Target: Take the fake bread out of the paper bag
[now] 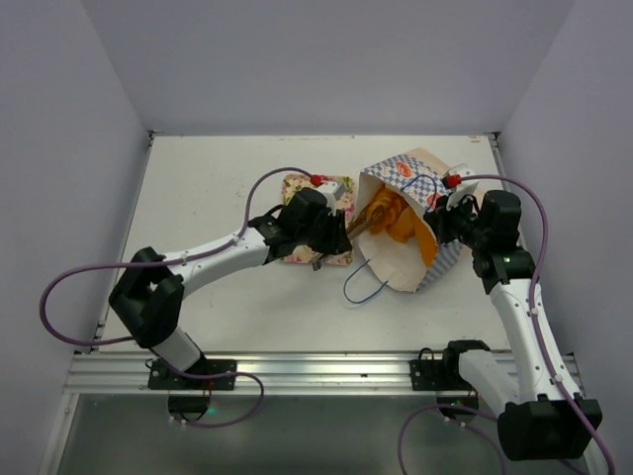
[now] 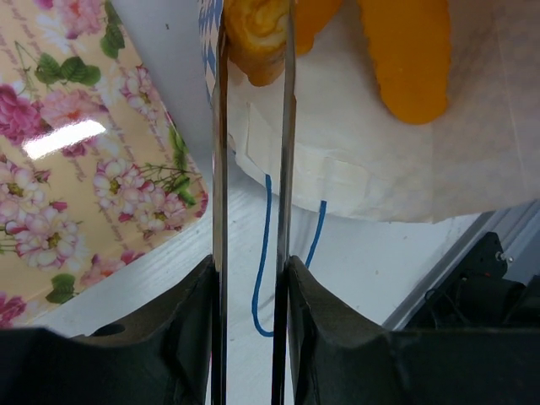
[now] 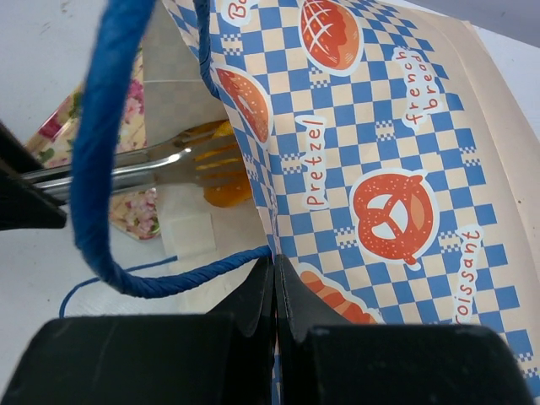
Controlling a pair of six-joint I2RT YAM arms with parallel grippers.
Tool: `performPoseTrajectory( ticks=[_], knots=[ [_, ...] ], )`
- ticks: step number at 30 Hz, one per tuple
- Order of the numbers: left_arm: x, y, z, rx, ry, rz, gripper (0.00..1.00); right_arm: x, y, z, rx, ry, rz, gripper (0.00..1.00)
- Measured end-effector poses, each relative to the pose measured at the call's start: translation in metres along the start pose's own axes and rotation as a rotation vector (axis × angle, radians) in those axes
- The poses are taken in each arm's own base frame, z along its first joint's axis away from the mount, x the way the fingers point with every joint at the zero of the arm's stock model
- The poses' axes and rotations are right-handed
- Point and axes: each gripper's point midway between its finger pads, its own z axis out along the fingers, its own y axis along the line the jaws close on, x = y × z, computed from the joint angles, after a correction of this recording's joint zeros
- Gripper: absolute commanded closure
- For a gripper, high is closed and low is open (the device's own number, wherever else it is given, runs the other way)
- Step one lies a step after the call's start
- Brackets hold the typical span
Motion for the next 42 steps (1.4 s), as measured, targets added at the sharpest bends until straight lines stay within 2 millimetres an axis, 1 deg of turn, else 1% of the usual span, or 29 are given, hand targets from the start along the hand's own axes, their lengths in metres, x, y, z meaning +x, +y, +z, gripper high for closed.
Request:
performPoseTrajectory(
  ticks=[2,5,7,9,11,16,18,21,25,27,29,35,38,42],
  knots=[
    [-0.003,-0.006,-0.012,0.022,-0.014,0.005,1.00,-0.001,-0.004,0.000,0.022,-0.002,0.004,1.00],
    [-0.006,-0.015,-0.036,0.056,-0.040,0.015,1.00,-0.003,-0.010,0.000,0.055,-0.011,0.008,1.00],
    [-0.007,-0.019,-0.051,0.074,-0.053,0.019,1.00,-0.004,-0.014,0.000,0.078,-0.013,0.010,1.00],
    [-0.004,-0.021,-0.061,0.091,-0.060,0.022,1.00,-0.005,-0.017,0.000,0.096,-0.016,0.011,1.00],
    [0.001,-0.020,-0.068,0.096,-0.054,0.022,1.00,-0.007,-0.019,0.000,0.109,-0.021,0.011,1.00],
    [0.019,-0.013,-0.074,0.093,-0.019,0.018,1.00,-0.006,-0.024,-0.001,0.139,-0.019,0.016,1.00],
    [0.023,-0.013,-0.078,0.097,-0.015,0.017,1.00,-0.006,-0.027,-0.001,0.156,-0.017,0.018,1.00],
    [0.022,-0.017,-0.091,0.114,-0.030,0.021,1.00,-0.005,-0.032,-0.002,0.183,-0.013,0.021,1.00],
    [0.017,-0.027,-0.118,0.153,-0.063,0.031,1.00,-0.005,-0.040,-0.002,0.226,-0.010,0.022,1.00],
    [0.015,-0.032,-0.129,0.174,-0.083,0.036,1.00,-0.004,-0.043,-0.001,0.239,-0.005,0.025,1.00],
    [0.014,-0.035,-0.135,0.188,-0.094,0.039,1.00,-0.002,-0.046,0.000,0.253,0.003,0.028,1.00],
    [0.025,-0.033,-0.145,0.197,-0.076,0.030,1.00,-0.001,-0.053,-0.001,0.290,0.009,0.030,1.00],
    [0.028,-0.032,-0.156,0.196,-0.078,0.030,1.00,0.000,-0.058,-0.002,0.321,0.011,0.032,1.00],
    [0.030,-0.032,-0.177,0.196,-0.101,0.035,1.00,0.002,-0.066,-0.002,0.361,0.021,0.037,1.00]
  ],
)
